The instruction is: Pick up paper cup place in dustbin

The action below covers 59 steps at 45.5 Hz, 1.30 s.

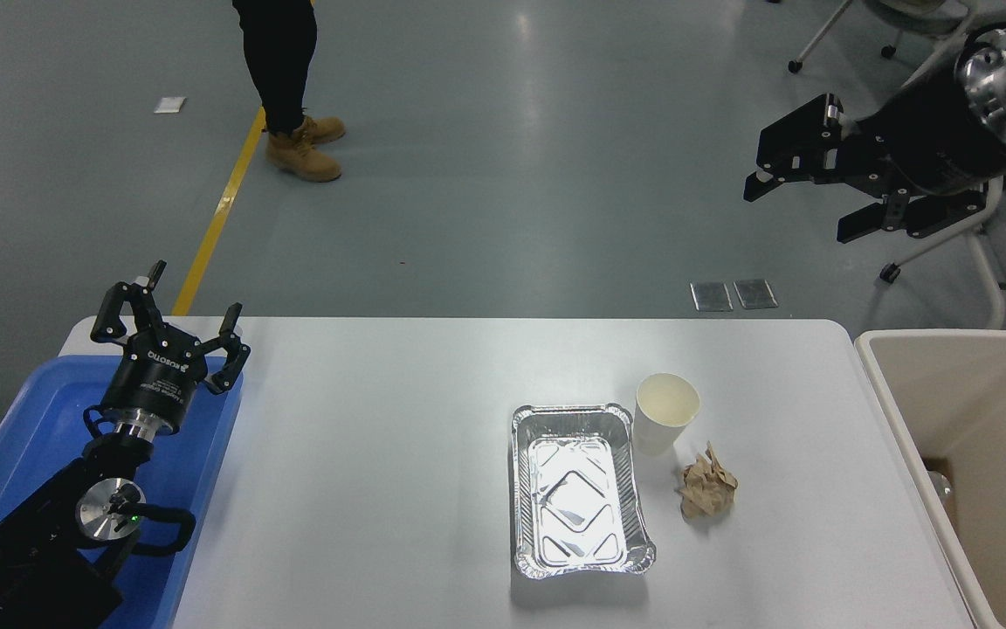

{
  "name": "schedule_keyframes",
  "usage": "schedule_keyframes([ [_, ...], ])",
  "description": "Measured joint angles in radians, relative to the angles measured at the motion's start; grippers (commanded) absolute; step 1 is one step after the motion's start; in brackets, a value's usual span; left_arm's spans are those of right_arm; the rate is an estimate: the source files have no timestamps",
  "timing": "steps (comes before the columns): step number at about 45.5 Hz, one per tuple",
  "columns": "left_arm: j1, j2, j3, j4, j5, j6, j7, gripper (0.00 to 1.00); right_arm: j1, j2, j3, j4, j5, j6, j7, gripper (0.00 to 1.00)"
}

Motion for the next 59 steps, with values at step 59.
schedule_keyframes([
  [59, 0.000, 0.000, 0.000, 0.000, 0.000, 0.000, 0.000, 0.98, -0.853, 0.366, 0.012, -0.458, -0.051, -0.414, -0.002, 1.00],
])
